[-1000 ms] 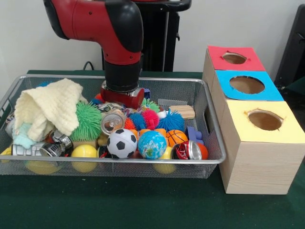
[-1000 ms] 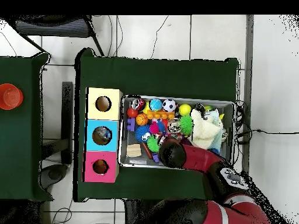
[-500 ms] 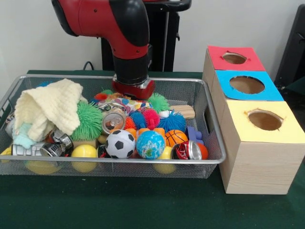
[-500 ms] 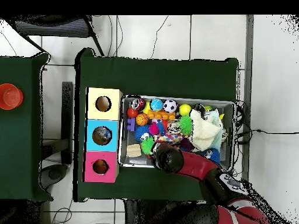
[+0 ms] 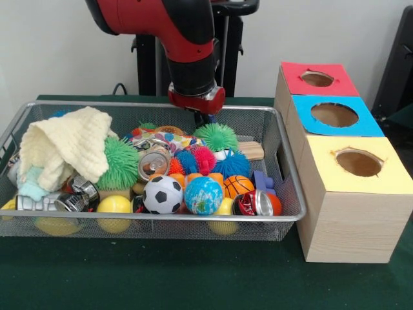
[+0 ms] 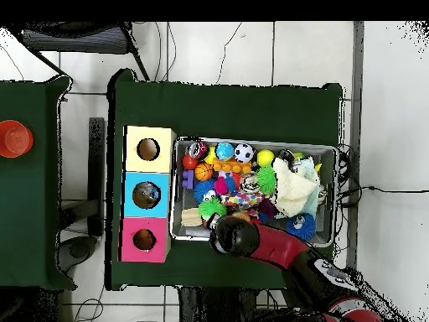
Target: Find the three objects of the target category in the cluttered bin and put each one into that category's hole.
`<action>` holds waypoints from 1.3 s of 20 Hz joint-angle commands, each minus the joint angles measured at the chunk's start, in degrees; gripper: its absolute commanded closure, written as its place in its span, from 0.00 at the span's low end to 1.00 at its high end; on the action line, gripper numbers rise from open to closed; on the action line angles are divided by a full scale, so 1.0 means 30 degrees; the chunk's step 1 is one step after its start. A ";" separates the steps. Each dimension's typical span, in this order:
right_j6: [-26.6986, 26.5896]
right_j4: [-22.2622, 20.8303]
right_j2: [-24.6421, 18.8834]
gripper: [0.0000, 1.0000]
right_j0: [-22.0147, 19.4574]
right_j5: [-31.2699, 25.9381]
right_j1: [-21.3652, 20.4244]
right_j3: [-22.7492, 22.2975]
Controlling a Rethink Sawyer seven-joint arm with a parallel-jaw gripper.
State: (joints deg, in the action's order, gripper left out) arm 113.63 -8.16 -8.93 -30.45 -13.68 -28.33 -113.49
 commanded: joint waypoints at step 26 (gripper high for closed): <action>0.0966 -0.0625 0.1152 1.00 0.2801 -0.5212 -0.7167 0.0939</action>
State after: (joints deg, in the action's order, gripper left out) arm 113.63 -7.56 -8.19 -22.84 -25.54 -45.68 -117.88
